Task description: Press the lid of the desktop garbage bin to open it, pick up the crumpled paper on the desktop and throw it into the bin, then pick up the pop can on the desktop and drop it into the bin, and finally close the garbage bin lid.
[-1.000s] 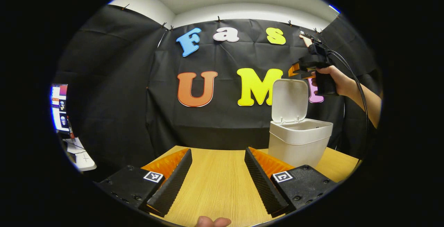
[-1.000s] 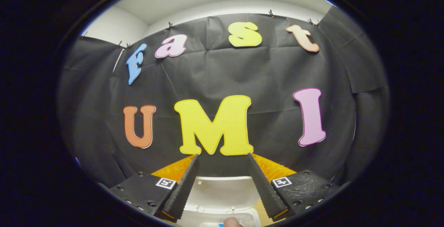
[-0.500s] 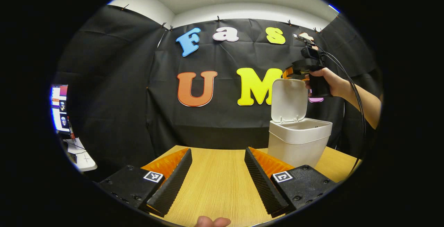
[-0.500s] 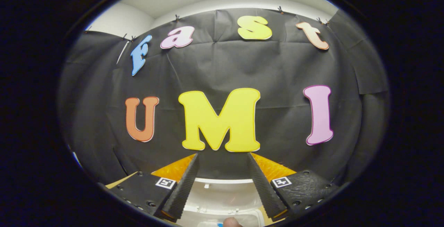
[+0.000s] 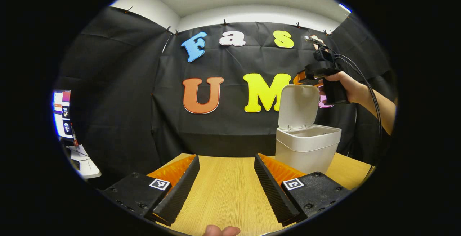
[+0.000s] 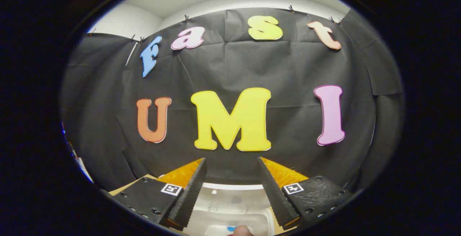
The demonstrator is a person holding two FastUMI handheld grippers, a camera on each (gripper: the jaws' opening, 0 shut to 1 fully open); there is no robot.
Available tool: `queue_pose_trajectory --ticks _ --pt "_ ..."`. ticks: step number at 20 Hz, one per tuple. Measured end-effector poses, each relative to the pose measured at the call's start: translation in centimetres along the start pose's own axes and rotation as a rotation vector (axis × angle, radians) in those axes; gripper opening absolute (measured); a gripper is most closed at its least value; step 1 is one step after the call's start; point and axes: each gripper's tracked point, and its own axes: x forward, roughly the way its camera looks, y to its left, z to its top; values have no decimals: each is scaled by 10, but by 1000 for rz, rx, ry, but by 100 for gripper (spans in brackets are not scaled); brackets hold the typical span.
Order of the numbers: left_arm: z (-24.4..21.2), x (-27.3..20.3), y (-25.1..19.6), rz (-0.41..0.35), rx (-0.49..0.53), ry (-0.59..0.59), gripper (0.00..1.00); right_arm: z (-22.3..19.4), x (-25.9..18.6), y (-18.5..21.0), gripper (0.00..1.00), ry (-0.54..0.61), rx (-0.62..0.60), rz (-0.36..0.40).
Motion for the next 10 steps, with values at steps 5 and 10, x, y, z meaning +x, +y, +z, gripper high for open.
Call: queue_pose_trajectory --ticks 5,10 --pt "0 1 -13 -18 2 -1 98 -20 -34 4 87 10 -5 35" --pt "6 3 -33 -47 43 -18 98 -62 -70 5 89 7 -60 45"
